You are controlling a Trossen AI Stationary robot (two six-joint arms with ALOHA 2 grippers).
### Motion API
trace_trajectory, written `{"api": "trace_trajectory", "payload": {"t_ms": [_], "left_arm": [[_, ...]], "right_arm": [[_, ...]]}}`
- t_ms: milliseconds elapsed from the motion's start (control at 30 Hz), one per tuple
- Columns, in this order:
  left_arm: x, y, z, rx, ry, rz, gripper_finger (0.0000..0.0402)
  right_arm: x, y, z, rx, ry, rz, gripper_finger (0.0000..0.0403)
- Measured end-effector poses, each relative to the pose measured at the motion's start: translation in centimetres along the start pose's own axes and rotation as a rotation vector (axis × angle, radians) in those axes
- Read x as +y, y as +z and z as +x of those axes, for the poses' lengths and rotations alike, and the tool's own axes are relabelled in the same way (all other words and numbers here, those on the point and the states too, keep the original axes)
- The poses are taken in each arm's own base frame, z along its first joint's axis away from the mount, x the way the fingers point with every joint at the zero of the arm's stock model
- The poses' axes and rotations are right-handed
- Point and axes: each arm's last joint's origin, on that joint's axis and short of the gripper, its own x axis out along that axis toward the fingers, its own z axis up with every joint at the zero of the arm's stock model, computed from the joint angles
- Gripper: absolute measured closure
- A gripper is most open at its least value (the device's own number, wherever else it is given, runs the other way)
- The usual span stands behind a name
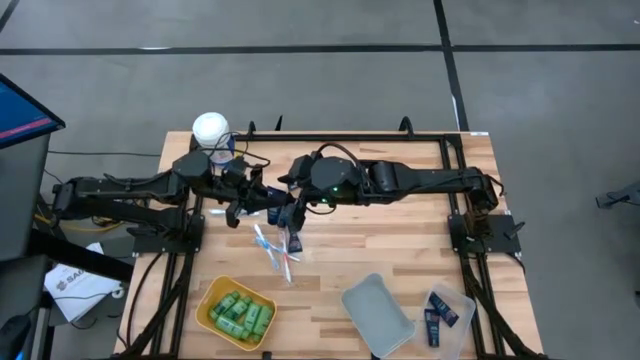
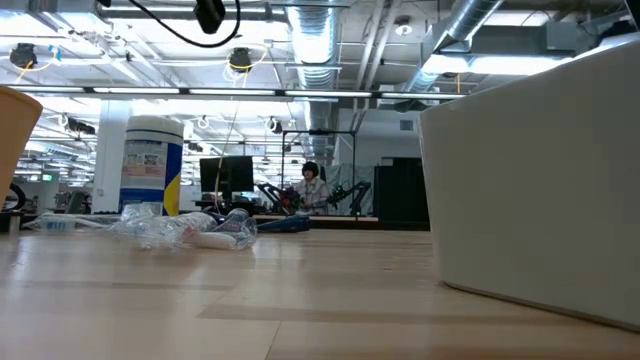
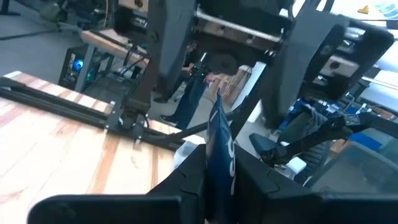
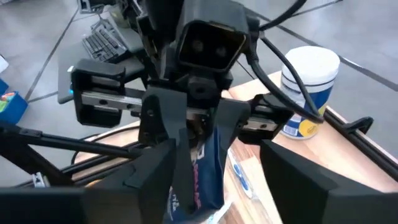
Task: Pick & Place Travel size toiletries
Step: Put the blue shave cream into the transparent bin
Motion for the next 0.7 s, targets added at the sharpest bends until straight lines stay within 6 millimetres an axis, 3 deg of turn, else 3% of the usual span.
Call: {"api": "trace_trajectory", "payload": {"t_ms": [333,700], "left_arm": [[-0.15,0.25,-0.06,-0.024,-0.012,0.009,0.0355],[-0.23,0.42,-0.06,-0.041,-0.020,0.015,0.0355]], "right_arm": [[-0.03,-0.07,0.05,0.013,0.018,-0.001,0.0296],[-0.36,0.05,0.21,0.037,0.086,0.007,0.0311]]}}
